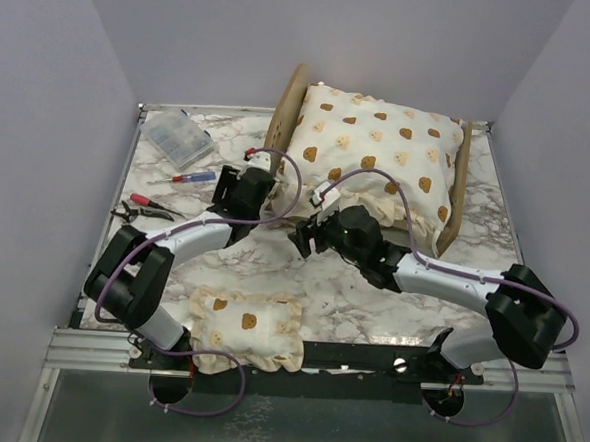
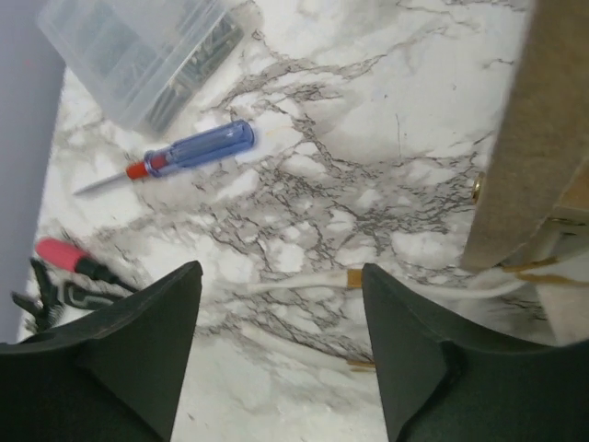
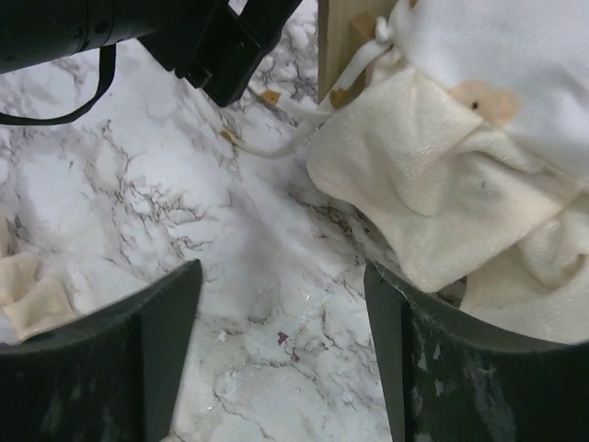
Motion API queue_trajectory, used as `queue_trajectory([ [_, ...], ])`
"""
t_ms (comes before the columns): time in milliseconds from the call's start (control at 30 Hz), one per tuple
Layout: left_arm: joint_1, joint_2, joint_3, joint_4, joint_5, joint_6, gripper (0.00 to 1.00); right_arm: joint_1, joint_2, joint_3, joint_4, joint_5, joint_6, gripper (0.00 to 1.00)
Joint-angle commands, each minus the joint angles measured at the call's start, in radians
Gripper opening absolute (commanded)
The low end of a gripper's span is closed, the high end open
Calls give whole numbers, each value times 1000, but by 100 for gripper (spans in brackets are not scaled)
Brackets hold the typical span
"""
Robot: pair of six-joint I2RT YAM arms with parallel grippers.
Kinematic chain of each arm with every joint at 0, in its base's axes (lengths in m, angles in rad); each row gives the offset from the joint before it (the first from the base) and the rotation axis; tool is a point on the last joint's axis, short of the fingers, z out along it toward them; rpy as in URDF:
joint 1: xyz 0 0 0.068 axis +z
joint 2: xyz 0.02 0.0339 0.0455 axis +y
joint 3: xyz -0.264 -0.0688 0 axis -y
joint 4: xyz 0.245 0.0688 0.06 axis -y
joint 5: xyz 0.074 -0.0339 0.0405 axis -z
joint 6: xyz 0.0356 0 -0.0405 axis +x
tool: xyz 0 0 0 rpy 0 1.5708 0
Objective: Set up the pet bed
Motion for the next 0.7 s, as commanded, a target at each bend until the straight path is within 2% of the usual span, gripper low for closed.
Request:
queue_trajectory([
  [0,7,-95,86,-359,-5,-428,75,-2,-101,0,-58,107,56,83],
  [67,8,-101,86,-449,22,-570,80,-2,-128,-12,-62,125,60,97],
  [100,9,-104,77,-479,36,-619,81,-2,-138,-14,-67,135,70,100],
  [200,21,-121,23,-495,65,-747,85,-2,-158,-20,-79,199,118,100],
  [333,59,-102,-16,-494,81,-867,84,-2,-156,-31,-95,285,160,100],
  [433,77,-47,5,-486,80,-890,82,-1,-161,-38,-108,278,149,100],
  [667,114,83,32,-419,122,-962,71,-2,-194,-78,-79,222,133,96],
])
